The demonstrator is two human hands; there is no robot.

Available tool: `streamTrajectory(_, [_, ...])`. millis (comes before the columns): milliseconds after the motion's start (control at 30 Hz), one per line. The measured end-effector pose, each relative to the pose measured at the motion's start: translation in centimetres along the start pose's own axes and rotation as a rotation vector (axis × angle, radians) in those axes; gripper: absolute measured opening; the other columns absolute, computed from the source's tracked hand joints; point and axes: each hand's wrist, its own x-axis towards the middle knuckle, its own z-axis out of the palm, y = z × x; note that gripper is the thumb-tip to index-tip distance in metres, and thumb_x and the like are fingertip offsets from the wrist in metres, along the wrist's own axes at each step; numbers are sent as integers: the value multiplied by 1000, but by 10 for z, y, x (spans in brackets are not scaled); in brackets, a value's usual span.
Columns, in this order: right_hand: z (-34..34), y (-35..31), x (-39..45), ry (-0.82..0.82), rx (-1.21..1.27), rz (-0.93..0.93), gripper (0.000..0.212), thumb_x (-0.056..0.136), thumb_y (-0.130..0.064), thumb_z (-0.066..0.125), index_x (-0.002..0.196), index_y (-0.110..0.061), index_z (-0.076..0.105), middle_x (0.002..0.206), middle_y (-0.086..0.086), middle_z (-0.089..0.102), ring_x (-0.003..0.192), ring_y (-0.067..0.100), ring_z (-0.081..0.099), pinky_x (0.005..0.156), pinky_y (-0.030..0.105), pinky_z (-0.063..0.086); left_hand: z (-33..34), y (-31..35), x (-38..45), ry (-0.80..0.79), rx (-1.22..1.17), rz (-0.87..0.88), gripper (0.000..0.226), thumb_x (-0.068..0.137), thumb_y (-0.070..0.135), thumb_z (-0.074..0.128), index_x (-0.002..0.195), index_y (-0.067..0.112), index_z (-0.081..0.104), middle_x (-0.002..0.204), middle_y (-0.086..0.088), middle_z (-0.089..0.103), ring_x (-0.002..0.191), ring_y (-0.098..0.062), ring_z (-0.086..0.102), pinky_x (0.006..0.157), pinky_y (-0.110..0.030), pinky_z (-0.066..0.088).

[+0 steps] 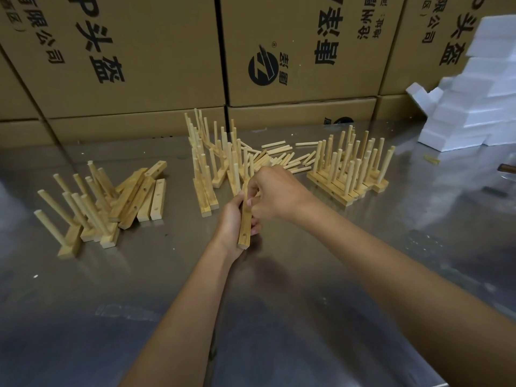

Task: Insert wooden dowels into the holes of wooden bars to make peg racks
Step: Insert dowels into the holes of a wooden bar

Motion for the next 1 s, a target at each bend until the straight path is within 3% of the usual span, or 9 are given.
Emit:
streamTrajectory(167, [-12,4,-4,37,-118,-110,23,88,-35,65,110,-27,69,108,-2,67,99,20,62,73,28,40,0,0,2,-48,-35,17,33,105,25,35,81,10,53,58,-2,41,44,-12,36,32,-21,27])
streamTrajectory(300, [-30,16,-16,564,69,-140,16,94,-40,57,95,-30,69,80,-17,63,68,1,59,52,21,40,-5,0,4,-39,-98,-5,39,106,29,35,98,3,63,59,0,36,42,-9,34,32,-20,26])
streamTrajectory(367, [-32,36,-14,668,225,-11,16,96,-31,54,93,-26,69,75,-17,64,66,3,60,55,27,50,-7,1,4,-47,-110,-17,40,105,29,35,111,1,63,59,1,36,43,-9,35,33,-20,27])
streamTrajectory(533, [6,97,6,338,140,292,38,92,-11,50,128,-17,61,121,4,66,110,27,62,90,36,51,-7,1,7,-54,-133,-44,43,106,27,33,116,-1,63,59,0,39,44,-9,37,33,-20,29])
streamTrajectory(667, [34,119,38,85,31,266,53,86,-3,50,139,-5,47,142,17,49,133,35,44,105,39,42,-3,3,13,-50,-123,-56,44,106,27,31,116,-1,63,58,0,40,41,-9,37,33,-20,28])
streamTrajectory(767, [40,125,71,8,25,300,65,90,-7,52,151,-6,32,158,13,32,146,30,29,118,36,28,-4,5,18,-53,-131,-73,44,106,28,31,117,-1,63,58,-1,40,41,-9,37,33,-20,28])
streamTrajectory(833, [43,131,89,10,43,339,61,91,-8,53,150,-5,37,155,15,37,144,31,32,117,36,30,-5,5,21,-54,-132,-82,44,106,28,31,117,-1,63,59,-1,40,42,-9,37,34,-20,28])
streamTrajectory(900, [48,136,98,78,-15,354,41,90,-5,54,131,-2,55,136,19,52,130,35,46,107,37,41,-5,5,23,-50,-121,-87,44,106,28,32,117,-1,63,60,-2,40,42,-9,37,34,-20,28])
streamTrajectory(1000, [59,143,95,226,-78,325,19,90,-3,57,107,-3,65,119,16,55,114,32,53,96,38,46,-4,5,24,-48,-103,-89,43,105,28,33,119,-1,62,60,-2,39,42,-9,37,34,-20,29])
